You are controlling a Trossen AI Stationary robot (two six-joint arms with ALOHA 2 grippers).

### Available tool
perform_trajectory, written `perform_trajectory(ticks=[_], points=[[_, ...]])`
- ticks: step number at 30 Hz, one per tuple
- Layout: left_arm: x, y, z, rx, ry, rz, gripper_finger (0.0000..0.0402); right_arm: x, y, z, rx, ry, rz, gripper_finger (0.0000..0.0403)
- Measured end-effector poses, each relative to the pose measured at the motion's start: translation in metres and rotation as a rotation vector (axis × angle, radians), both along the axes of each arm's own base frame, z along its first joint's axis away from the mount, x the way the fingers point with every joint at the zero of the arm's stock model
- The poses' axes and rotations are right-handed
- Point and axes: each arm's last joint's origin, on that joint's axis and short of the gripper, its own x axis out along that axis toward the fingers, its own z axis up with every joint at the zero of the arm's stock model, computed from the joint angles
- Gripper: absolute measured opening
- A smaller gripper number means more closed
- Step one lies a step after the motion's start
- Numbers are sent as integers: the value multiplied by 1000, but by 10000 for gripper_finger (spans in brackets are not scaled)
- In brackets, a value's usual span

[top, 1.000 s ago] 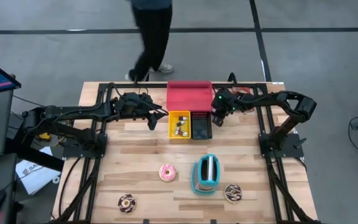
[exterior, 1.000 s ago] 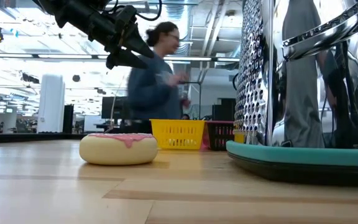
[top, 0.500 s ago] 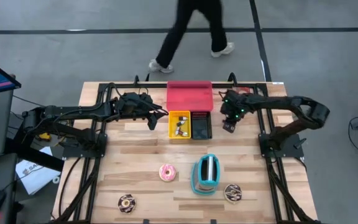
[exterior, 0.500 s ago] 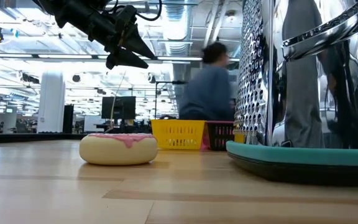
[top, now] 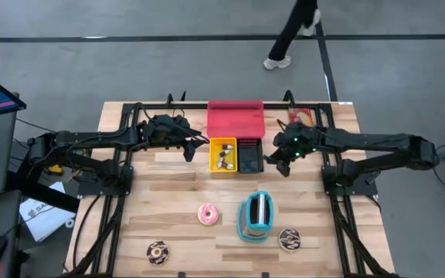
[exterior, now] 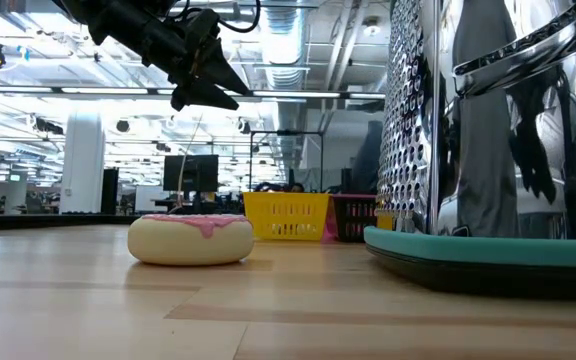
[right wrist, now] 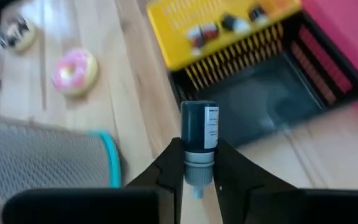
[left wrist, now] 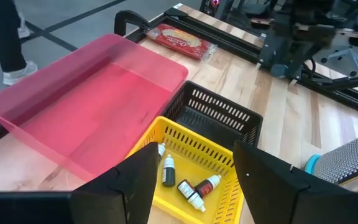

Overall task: Pick & Place Food Item
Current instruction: Put the blue food coloring bottle into the yellow bin

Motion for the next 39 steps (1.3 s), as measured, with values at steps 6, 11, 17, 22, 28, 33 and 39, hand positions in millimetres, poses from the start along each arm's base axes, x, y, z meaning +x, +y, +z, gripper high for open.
perform_trajectory(ticks=[6, 11, 17, 22, 28, 33, 39], points=[[0, 0, 0, -4, 0, -11, 206, 54, 4, 11, -70, -40, 68, 56], [0, 0, 0, -5, 1, -12, 206, 100, -10, 11, -141, -24, 121, 56], [0, 0, 0, -5, 1, -14, 206, 137, -30, -9, -115, 10, 186, 56], [0, 0, 0, -6, 0, -16, 206, 155, -39, -22, -97, 26, 199, 56], [0, 0, 0, -1, 1, -19, 206, 165, -41, -29, -105, 21, 209, 56], [0, 0, 0, 13, 5, -25, 206, 167, -44, -25, -112, -14, 188, 57], [0, 0, 0, 15, 6, -25, 206, 166, -50, -23, -91, -26, 145, 90]])
